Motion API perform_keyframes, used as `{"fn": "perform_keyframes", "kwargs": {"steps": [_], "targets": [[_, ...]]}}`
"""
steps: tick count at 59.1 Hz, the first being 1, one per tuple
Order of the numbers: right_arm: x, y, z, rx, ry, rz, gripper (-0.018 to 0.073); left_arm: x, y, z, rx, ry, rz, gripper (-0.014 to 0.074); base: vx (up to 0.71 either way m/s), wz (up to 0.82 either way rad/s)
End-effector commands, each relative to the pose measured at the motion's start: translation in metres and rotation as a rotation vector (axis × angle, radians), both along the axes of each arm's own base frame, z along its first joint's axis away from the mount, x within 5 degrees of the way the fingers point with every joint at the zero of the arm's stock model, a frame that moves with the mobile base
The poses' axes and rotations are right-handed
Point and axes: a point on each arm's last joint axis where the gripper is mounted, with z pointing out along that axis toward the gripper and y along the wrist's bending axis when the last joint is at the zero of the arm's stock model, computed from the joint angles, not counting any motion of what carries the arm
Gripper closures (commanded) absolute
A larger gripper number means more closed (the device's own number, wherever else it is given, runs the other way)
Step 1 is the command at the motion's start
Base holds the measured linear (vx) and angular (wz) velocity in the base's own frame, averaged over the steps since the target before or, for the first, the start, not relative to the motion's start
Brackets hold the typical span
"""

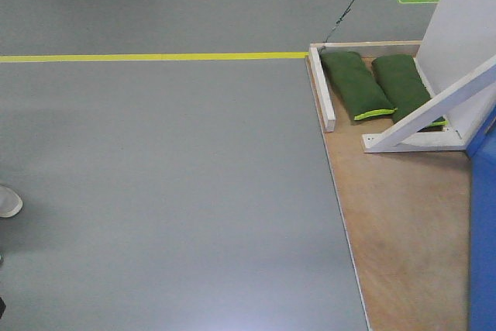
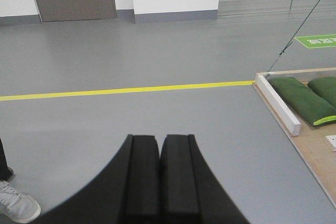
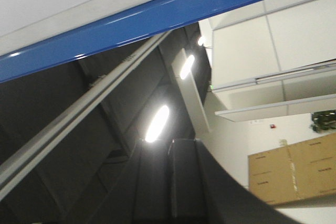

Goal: Move to blue door and open it

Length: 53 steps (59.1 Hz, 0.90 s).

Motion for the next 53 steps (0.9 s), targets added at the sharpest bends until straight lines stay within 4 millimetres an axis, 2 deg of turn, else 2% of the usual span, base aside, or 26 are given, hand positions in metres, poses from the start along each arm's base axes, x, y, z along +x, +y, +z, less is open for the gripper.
{"fn": "perform_keyframes", "kwargs": {"steps": [1, 10, 18, 32, 44, 53], "targets": [[0.002, 0.004, 0.009, -0.033, 0.035, 0.039, 0.0547, -0.001, -0.001, 0.017, -0.009, -0.123, -0.011, 0.0524, 0.00, 0.00], [0.014, -0.004, 0.004, -0.019, 0.069, 0.167, 0.0547, -0.001, -0.001, 0.017, -0.009, -0.123, -0.011, 0.0524, 0.00, 0.00], [0.032, -0.003, 0.001, -0.025, 0.091, 0.374, 0.0547, -0.001, -0.001, 0.017, -0.009, -0.123, -0.011, 0.0524, 0.00, 0.00], [0.052, 0.013, 0.017, -0.115, 0.068, 0.649, 0.0547, -0.001, -0.001, 0.017, -0.009, -0.123, -0.011, 0.0524, 0.00, 0.00], [0.067, 0.036, 0.032, -0.210, 0.141, 0.892, 0.0547, -0.001, -0.001, 0.017, -0.009, -0.123, -0.011, 0.0524, 0.00, -0.02], [0.089, 0.040, 0.036, -0.237, 0.157, 1.035, 0.0547, -0.001, -0.001, 0.017, -0.009, -0.122, -0.011, 0.0524, -0.01, -0.05]]}}
